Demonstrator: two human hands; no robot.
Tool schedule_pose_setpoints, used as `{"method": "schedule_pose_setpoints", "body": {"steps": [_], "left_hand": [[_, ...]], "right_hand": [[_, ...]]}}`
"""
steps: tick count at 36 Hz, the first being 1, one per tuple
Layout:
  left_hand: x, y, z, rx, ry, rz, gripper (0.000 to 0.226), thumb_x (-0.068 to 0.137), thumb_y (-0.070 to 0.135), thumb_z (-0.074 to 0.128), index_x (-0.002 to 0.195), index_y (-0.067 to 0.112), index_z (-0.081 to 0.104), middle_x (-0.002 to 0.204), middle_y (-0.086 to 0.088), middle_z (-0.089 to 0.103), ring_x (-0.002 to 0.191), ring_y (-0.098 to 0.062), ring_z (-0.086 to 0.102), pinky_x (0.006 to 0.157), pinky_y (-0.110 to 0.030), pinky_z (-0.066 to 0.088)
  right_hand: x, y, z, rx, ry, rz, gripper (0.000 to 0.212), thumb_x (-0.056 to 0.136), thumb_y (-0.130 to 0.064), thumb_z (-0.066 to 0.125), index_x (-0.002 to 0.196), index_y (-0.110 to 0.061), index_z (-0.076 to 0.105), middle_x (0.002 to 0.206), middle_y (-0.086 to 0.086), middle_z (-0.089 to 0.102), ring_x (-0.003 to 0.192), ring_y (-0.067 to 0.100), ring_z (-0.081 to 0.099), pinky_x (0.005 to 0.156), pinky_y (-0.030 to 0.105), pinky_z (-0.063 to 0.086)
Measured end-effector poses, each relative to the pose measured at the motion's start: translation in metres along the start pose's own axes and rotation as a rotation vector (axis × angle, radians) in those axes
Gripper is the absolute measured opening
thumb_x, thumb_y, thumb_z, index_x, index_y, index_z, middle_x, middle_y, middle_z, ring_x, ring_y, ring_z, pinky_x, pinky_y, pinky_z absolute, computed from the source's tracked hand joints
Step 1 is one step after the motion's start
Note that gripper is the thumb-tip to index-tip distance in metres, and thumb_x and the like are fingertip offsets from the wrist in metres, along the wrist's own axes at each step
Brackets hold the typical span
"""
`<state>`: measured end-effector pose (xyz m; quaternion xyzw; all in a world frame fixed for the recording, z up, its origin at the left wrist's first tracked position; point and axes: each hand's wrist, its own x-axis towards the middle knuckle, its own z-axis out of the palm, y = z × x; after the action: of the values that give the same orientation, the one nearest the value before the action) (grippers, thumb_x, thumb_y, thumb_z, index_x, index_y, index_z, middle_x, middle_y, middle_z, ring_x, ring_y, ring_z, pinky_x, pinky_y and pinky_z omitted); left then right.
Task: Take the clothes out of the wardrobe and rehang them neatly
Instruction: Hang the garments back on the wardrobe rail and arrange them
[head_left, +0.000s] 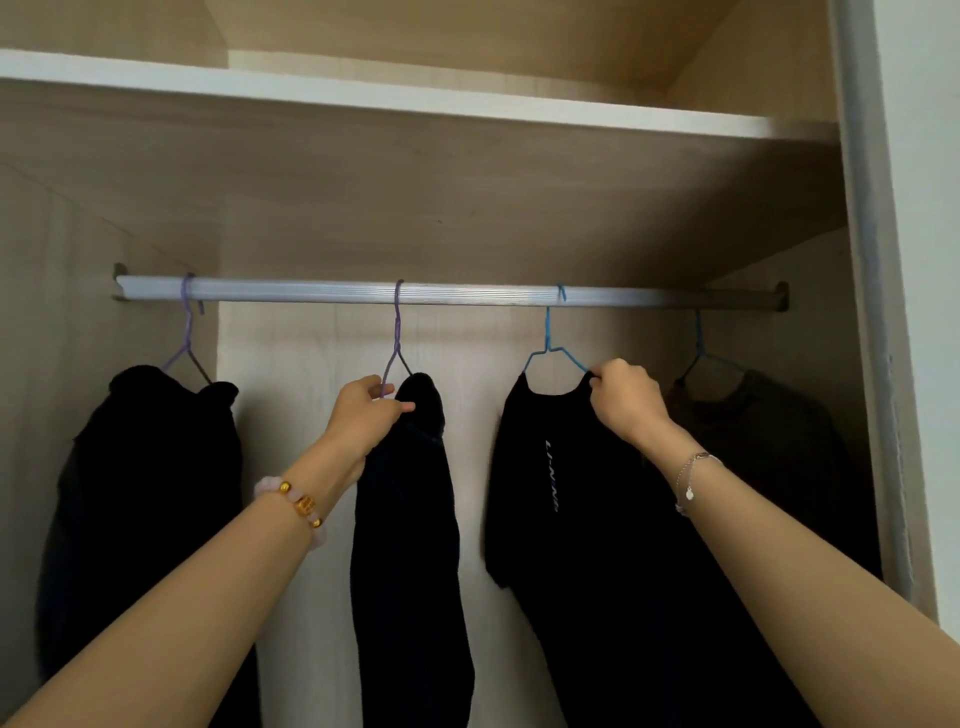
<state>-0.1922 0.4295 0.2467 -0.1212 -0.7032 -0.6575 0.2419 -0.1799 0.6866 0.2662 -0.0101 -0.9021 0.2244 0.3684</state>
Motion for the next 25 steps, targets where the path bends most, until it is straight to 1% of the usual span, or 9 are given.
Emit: {"method": "schedule_pose_setpoints", "body": {"steps": [2, 4, 7, 9, 11, 15, 19, 23, 25], "left_hand": [[-0.001, 0.000, -0.002, -0.006, -0.004, 0.002, 0.026, 0.086, -0.011, 0.051, 0.096, 0.013, 0.057, 0.142, -0.007, 0.047, 0.124, -0.028, 0.053, 0.105, -0.043, 0.044], [-0.002, 0.002, -0.003, -0.016, 0.007, 0.017, 0.037, 0.086, -0.011, 0.051, 0.070, 0.021, 0.042, 0.132, -0.007, 0.051, 0.115, -0.025, 0.056, 0.098, -0.039, 0.046], [-0.003, 0.002, -0.006, -0.041, 0.034, 0.025, 0.041, 0.087, -0.009, 0.054, 0.066, 0.021, 0.038, 0.109, -0.004, 0.053, 0.099, -0.022, 0.054, 0.079, -0.030, 0.049], [-0.006, 0.004, -0.008, -0.063, 0.035, 0.015, 0.042, 0.087, -0.011, 0.053, 0.065, 0.021, 0.037, 0.089, -0.001, 0.052, 0.085, -0.019, 0.057, 0.060, -0.018, 0.050], [-0.008, 0.005, -0.010, -0.054, 0.054, 0.010, 0.044, 0.086, -0.009, 0.056, 0.064, 0.022, 0.036, 0.075, 0.005, 0.047, 0.067, -0.009, 0.049, 0.043, -0.005, 0.044], [-0.008, 0.004, -0.014, -0.035, 0.077, -0.002, 0.044, 0.086, -0.005, 0.061, 0.064, 0.023, 0.036, 0.072, 0.007, 0.044, 0.064, -0.006, 0.044, 0.053, -0.013, 0.042], [-0.012, 0.005, -0.015, -0.040, 0.080, 0.001, 0.042, 0.087, -0.005, 0.060, 0.066, 0.023, 0.037, 0.074, 0.008, 0.044, 0.065, -0.005, 0.045, 0.037, -0.002, 0.039], [-0.012, 0.004, -0.014, -0.001, 0.087, 0.016, 0.037, 0.087, -0.008, 0.056, 0.070, 0.022, 0.042, 0.077, 0.009, 0.045, 0.078, -0.010, 0.049, 0.056, -0.012, 0.041], [-0.011, 0.002, -0.016, 0.054, 0.075, 0.019, 0.041, 0.088, -0.006, 0.055, 0.065, 0.025, 0.040, 0.074, 0.009, 0.046, 0.072, -0.009, 0.049, 0.057, -0.013, 0.040]], "right_hand": [[0.000, -0.003, 0.003, -0.009, 0.013, -0.006, 0.029, 0.093, -0.004, 0.038, 0.109, -0.001, 0.062, 0.108, 0.022, 0.063, 0.101, 0.041, 0.057, 0.083, 0.039, 0.045], [0.000, -0.005, 0.005, -0.015, 0.012, -0.006, 0.029, 0.093, -0.004, 0.038, 0.110, -0.002, 0.062, 0.108, 0.022, 0.063, 0.100, 0.040, 0.058, 0.083, 0.040, 0.046], [0.002, -0.007, 0.004, -0.014, -0.012, -0.006, 0.029, 0.095, -0.007, 0.038, 0.111, -0.002, 0.062, 0.107, 0.021, 0.063, 0.099, 0.040, 0.059, 0.084, 0.042, 0.047], [0.002, -0.008, 0.002, -0.020, -0.023, -0.013, 0.029, 0.095, -0.009, 0.038, 0.110, -0.001, 0.062, 0.107, 0.022, 0.063, 0.099, 0.041, 0.059, 0.084, 0.042, 0.047], [0.002, -0.008, 0.001, -0.024, -0.027, -0.016, 0.028, 0.096, -0.011, 0.039, 0.109, -0.002, 0.062, 0.105, 0.022, 0.063, 0.098, 0.040, 0.059, 0.083, 0.042, 0.047], [0.002, -0.009, -0.001, -0.028, -0.044, 0.001, 0.029, 0.096, -0.016, 0.040, 0.111, -0.006, 0.062, 0.106, 0.021, 0.063, 0.099, 0.039, 0.060, 0.083, 0.042, 0.049], [0.000, -0.012, -0.004, -0.005, -0.068, 0.001, 0.029, 0.097, -0.017, 0.040, 0.113, -0.006, 0.062, 0.108, 0.022, 0.062, 0.101, 0.039, 0.059, 0.089, 0.046, 0.049], [-0.002, -0.012, -0.007, 0.008, -0.076, -0.015, 0.031, 0.098, -0.017, 0.038, 0.116, -0.008, 0.061, 0.107, 0.020, 0.062, 0.100, 0.037, 0.059, 0.090, 0.046, 0.048], [-0.003, -0.012, -0.007, 0.030, -0.081, -0.015, 0.031, 0.098, -0.017, 0.038, 0.117, -0.008, 0.061, 0.107, 0.019, 0.062, 0.100, 0.038, 0.059, 0.090, 0.047, 0.048]]}}
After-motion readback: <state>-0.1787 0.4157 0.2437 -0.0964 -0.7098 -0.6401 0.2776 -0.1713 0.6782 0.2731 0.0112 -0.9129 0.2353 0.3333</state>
